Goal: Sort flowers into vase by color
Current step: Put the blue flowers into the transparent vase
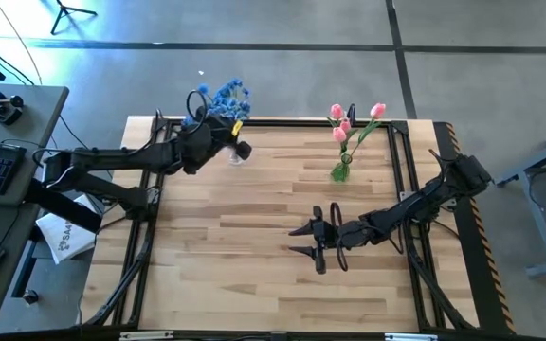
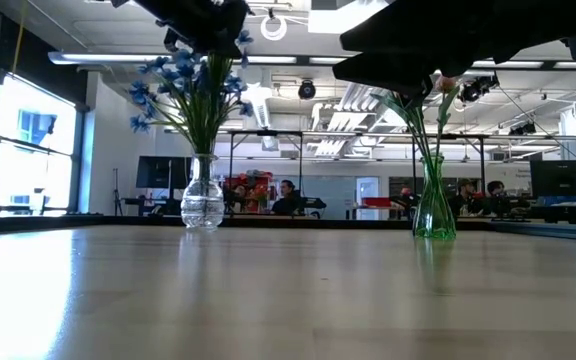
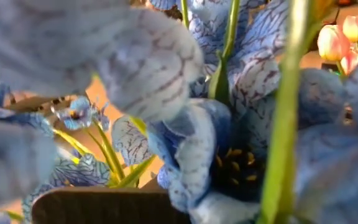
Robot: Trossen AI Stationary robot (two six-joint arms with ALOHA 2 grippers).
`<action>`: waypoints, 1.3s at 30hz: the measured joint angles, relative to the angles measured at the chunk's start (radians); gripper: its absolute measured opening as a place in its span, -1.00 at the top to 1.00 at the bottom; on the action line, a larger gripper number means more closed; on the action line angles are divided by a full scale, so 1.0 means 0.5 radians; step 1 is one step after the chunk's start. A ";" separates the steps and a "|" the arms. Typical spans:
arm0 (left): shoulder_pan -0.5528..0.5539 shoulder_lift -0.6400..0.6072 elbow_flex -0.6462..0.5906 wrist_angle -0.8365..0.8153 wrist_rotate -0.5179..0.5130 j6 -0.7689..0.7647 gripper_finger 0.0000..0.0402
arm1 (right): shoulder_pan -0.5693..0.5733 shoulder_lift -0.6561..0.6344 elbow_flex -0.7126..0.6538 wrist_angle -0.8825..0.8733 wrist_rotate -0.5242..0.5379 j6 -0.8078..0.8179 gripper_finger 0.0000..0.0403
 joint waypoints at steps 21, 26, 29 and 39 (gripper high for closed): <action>0.162 0.096 0.002 -0.354 0.085 -0.509 0.80 | 0.000 0.000 0.000 -0.006 -0.017 0.014 0.09; 0.200 0.083 0.002 -0.394 0.300 -0.521 0.51 | 0.000 0.000 0.000 -0.006 -0.018 0.014 0.09; 0.208 0.039 0.040 -0.487 0.395 -0.522 0.36 | 0.000 0.000 0.000 -0.008 -0.019 0.014 0.09; 0.141 -0.019 0.375 -0.987 0.475 -0.521 0.15 | 0.000 -0.001 0.000 -0.014 -0.020 0.014 0.09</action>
